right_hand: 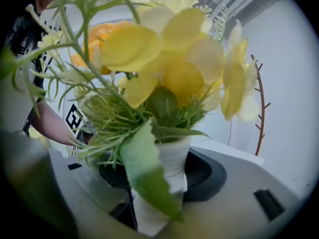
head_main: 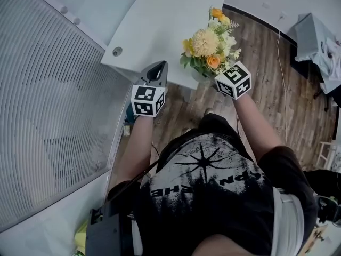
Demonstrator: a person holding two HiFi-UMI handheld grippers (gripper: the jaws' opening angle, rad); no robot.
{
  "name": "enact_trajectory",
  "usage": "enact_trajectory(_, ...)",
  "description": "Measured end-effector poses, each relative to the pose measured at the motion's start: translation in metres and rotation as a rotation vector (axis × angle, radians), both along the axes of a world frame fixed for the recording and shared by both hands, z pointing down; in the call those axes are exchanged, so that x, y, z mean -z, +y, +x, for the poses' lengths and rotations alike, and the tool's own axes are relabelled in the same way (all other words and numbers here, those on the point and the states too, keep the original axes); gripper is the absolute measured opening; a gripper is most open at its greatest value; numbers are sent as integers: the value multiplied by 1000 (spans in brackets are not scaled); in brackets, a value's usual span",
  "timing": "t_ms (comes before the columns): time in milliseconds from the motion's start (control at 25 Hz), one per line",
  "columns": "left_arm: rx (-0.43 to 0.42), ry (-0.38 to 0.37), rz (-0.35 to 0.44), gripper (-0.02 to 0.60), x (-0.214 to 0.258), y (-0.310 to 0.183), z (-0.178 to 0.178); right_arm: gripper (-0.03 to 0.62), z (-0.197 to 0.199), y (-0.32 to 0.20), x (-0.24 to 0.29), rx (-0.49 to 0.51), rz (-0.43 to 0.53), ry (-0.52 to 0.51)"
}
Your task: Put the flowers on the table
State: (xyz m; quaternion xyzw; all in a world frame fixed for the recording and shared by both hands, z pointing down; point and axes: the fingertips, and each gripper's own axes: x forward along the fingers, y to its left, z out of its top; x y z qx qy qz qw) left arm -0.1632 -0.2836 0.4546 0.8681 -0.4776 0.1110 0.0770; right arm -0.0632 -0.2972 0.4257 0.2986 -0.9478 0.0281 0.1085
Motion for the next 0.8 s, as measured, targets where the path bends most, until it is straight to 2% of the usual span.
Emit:
enact_trajectory(280, 21, 38, -28, 12, -15, -44, 2, 250, 1, -46, -22, 20, -20, 4)
enact_trajectory(480, 90, 53, -50, 12, -11, -85, -1, 250, -1, -93, -21, 70, -24, -1)
enact_trajectory(640, 139, 51, -67, 12, -20, -116, -1, 250, -2, -131, -32, 115, 23, 52)
enact_trajectory(800, 194, 60, -110, 13, -30, -142, -6, 250, -15, -162, -43, 189, 13, 72)
